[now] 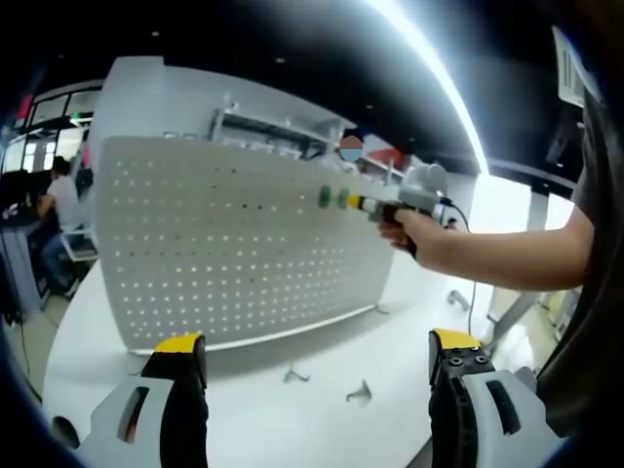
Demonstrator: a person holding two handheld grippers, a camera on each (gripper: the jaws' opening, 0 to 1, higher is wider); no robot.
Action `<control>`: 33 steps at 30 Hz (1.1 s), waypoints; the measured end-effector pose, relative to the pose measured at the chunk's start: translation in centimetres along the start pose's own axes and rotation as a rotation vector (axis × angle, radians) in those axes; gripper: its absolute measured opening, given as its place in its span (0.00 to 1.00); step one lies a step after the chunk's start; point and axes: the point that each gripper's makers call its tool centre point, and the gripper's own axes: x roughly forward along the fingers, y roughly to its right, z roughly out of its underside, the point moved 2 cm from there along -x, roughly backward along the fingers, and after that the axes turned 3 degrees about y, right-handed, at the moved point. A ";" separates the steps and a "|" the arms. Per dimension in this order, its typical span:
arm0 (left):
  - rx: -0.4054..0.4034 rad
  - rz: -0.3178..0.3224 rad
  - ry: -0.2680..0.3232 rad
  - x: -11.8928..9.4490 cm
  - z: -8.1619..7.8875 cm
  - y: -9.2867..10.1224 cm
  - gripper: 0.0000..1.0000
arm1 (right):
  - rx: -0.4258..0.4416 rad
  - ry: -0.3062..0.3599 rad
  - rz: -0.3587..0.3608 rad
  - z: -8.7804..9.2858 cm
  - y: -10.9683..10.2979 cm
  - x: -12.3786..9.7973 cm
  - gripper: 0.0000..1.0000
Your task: Insert the hook assembly into the mounting plate slot until the hook locks in place.
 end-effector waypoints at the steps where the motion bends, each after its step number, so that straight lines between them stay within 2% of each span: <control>1: -0.001 -0.001 0.000 0.0 0.0 0.0 0.96 | -0.002 0.001 0.000 0.0 0.0 0.0 0.00; 5: -0.005 0.001 -0.004 0.0 0.2 0.1 0.96 | -0.009 -0.005 0.000 0.0 0.0 0.1 0.01; 8: -0.006 0.007 -0.015 0.0 0.4 0.2 0.96 | -0.053 -0.090 -0.002 0.6 0.0 0.7 0.01; 18: -0.002 -0.008 -0.009 -0.7 0.4 -0.1 0.96 | -0.034 -0.070 0.003 -0.2 -0.2 0.1 0.10; 20: -0.003 -0.012 -0.014 -0.8 0.6 -0.3 0.95 | -0.005 -0.055 0.011 -0.9 -0.1 0.1 0.11; 23: -0.003 -0.015 -0.011 -1.0 0.5 -0.2 0.95 | -0.023 -0.032 0.022 -1.8 0.1 0.1 0.16; 30: 0.005 -0.008 -0.006 -0.9 0.3 0.1 0.95 | -0.004 -0.027 -0.014 -2.8 0.0 -0.3 0.21; 33: 0.004 -0.003 -0.010 -0.9 0.6 0.4 0.95 | -0.030 -0.031 -0.025 -2.8 -0.1 -0.9 0.21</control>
